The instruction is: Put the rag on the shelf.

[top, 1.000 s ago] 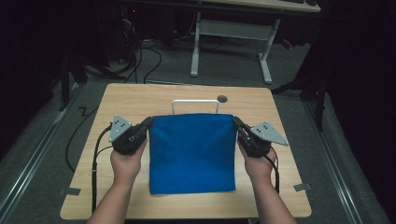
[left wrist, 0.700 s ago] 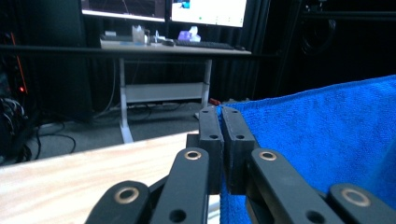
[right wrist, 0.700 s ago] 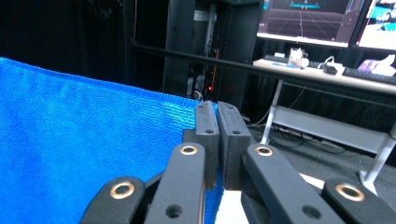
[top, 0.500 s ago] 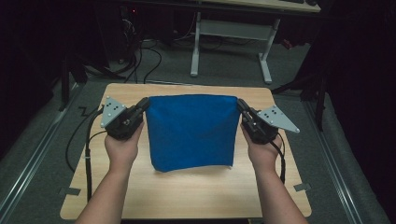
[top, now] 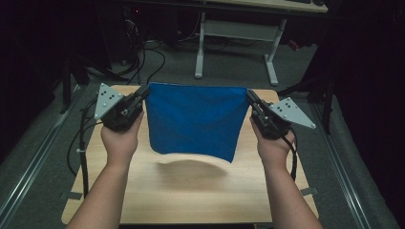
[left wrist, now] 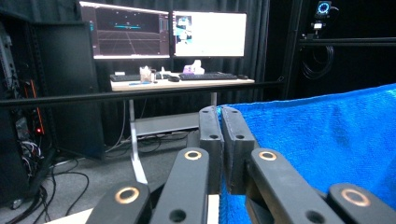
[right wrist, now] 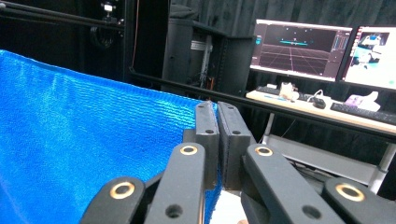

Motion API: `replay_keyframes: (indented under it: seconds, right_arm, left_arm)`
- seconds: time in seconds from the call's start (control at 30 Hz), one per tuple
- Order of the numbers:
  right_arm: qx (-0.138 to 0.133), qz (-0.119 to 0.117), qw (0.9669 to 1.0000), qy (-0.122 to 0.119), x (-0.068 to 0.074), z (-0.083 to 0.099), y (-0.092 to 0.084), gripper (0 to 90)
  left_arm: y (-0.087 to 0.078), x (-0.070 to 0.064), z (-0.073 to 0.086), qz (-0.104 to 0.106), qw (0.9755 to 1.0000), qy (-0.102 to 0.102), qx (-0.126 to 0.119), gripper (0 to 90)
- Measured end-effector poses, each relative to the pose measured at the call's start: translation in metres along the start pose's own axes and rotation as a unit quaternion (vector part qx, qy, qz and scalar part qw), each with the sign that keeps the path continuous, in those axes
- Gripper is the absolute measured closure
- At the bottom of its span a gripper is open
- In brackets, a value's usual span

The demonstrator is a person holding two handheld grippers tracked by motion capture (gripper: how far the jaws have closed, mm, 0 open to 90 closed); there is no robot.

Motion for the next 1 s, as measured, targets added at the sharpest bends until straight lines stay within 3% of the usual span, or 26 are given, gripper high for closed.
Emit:
replay_keyframes:
  seconds: [0.23, 0.4, 0.6, 0.77, 1.0]
  right_arm:
    - [0.001, 0.003, 1.0000, -0.003, -0.001, -0.003, 0.002, 88.8]
    - [0.002, 0.007, 1.0000, -0.006, -0.002, -0.006, 0.009, 88.9]
    - [0.021, 0.010, 0.9997, 0.001, -0.008, 0.000, 0.031, 88.9]
    - [0.026, 0.015, 0.9995, 0.007, -0.012, 0.002, 0.050, 88.9]
    - [0.043, 0.023, 0.9987, 0.018, -0.024, 0.009, 0.082, 89.0]
  left_arm:
    - [0.003, 0.000, 0.001, -0.002, 1.0000, 0.001, 0.002, 88.4]
    - [0.014, 0.013, 0.007, -0.012, 0.9998, -0.011, 0.014, 88.4]
    - [0.033, 0.026, 0.014, -0.024, 0.9990, -0.007, 0.037, 88.4]
    - [0.053, 0.039, 0.017, -0.037, 0.9985, -0.006, 0.039, 88.3]
    - [0.079, 0.058, 0.020, -0.057, 0.9964, 0.013, 0.062, 88.4]
Point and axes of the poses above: each handheld gripper's, and its own axes: y roughly forward along the jaws, z roughly out of its underside, x roughly to its left, the point moved 8 cm from there along y, roughly forward along the jaws, and after that the axes turned 9 degrees about z, right-handed, at the moved point
